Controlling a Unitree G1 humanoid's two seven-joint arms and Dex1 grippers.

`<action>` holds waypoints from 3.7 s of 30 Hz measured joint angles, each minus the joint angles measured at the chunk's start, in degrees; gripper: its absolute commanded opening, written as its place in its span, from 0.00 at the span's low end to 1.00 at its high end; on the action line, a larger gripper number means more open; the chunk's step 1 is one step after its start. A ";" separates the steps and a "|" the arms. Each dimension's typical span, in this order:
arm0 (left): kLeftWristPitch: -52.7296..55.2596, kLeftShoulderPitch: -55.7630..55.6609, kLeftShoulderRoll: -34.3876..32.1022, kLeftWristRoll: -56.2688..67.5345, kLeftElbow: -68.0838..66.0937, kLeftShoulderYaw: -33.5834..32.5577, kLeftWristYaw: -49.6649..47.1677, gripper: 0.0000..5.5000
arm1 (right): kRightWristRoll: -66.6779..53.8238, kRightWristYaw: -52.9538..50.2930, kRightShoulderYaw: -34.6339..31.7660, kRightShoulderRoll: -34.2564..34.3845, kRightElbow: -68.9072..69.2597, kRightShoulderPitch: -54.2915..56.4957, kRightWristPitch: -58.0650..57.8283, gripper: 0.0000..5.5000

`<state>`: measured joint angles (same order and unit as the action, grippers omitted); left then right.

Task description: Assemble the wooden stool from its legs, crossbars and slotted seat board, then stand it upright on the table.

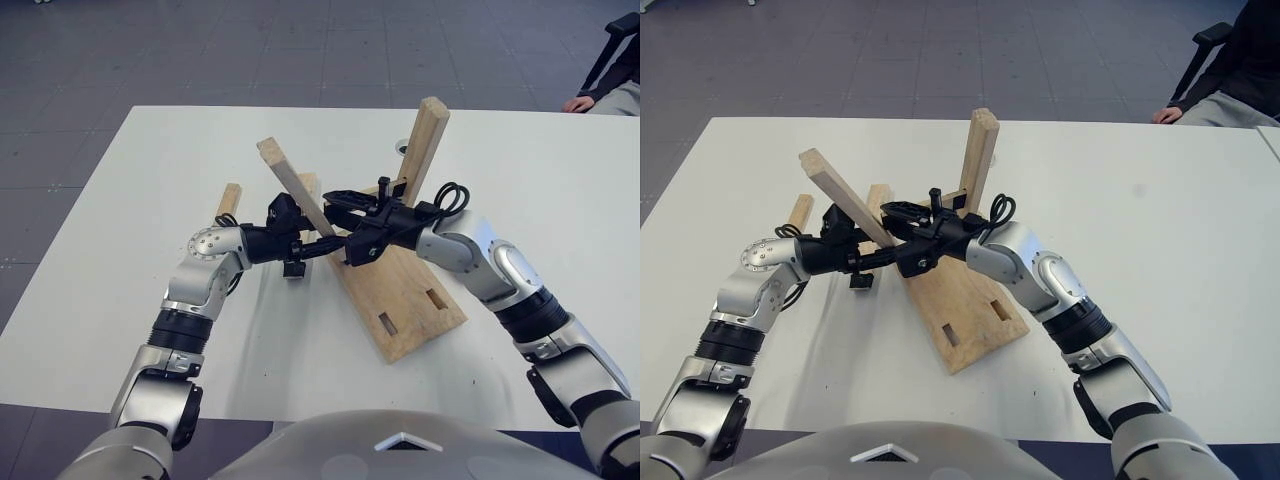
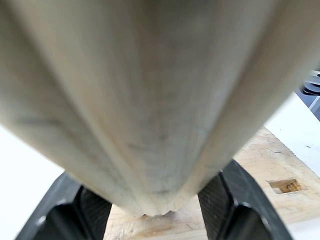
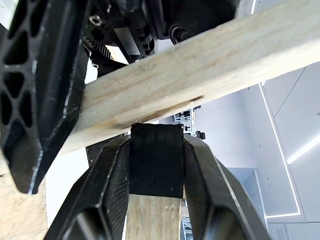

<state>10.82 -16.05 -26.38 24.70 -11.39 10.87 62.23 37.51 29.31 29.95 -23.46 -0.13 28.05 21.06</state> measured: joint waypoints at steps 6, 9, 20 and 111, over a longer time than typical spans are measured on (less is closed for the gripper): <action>0.33 -0.13 0.00 0.19 -0.18 0.00 0.02 0.38 | -0.10 -0.01 -0.05 0.02 0.00 0.00 -0.01 0.25; 0.82 -0.32 0.00 0.42 -0.35 0.00 0.05 0.38 | -0.12 -0.02 -0.07 0.05 -0.02 0.00 -0.05 0.25; 1.58 -0.57 -0.03 0.93 -0.71 0.00 0.07 0.38 | -0.20 -0.15 -0.88 0.84 -0.73 0.01 -0.18 0.25; -9.85 -6.24 -4.40 0.84 -8.99 6.76 6.51 0.38 | -52.99 -11.47 -24.05 22.73 39.18 1.78 -88.51 0.46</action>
<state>0.97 -22.29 -30.78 25.54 -20.39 17.64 68.75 -15.48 17.84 5.90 -0.72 39.05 29.83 -67.46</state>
